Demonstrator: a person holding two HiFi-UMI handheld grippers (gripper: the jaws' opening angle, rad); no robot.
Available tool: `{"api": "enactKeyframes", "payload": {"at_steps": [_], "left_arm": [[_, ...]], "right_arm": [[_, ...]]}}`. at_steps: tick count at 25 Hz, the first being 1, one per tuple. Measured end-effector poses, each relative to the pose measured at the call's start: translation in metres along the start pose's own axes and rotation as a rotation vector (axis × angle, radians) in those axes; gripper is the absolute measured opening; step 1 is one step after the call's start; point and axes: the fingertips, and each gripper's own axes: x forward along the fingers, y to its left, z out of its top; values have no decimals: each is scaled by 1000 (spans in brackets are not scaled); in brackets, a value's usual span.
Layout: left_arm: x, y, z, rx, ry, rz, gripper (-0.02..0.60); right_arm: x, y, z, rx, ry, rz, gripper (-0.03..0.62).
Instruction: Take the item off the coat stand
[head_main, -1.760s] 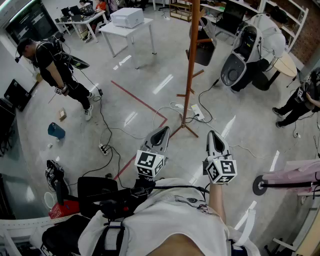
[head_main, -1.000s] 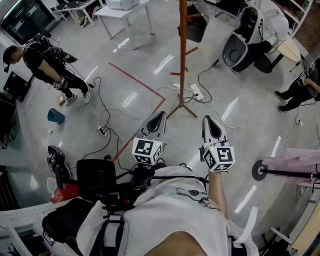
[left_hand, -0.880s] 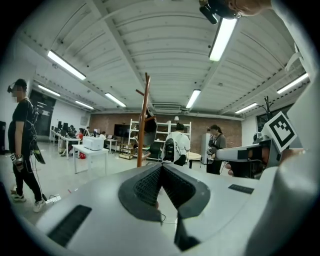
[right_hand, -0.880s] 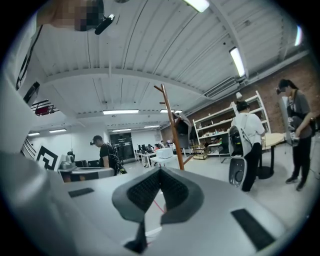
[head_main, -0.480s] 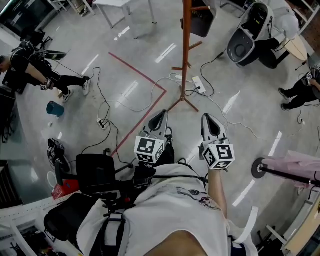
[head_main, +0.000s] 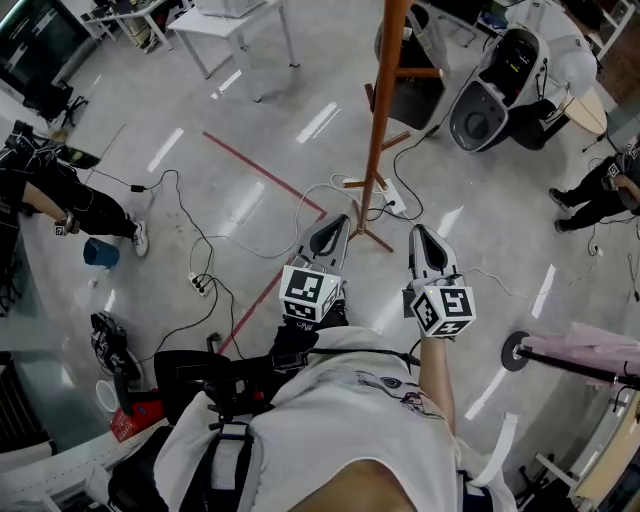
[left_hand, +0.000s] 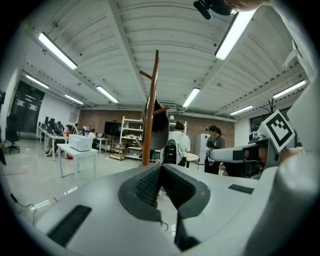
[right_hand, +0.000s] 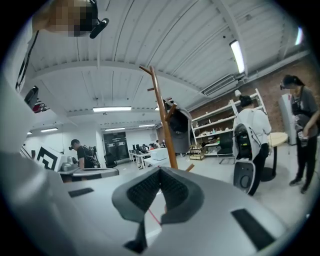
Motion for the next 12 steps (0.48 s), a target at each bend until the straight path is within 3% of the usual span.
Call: {"api": "enactKeyframes", "payload": {"at_steps": [12], "left_arm": [[67,40,-1,-23,53,-30,3]], "right_arm": [[72,-26,6,17,33,-29,3]]}}
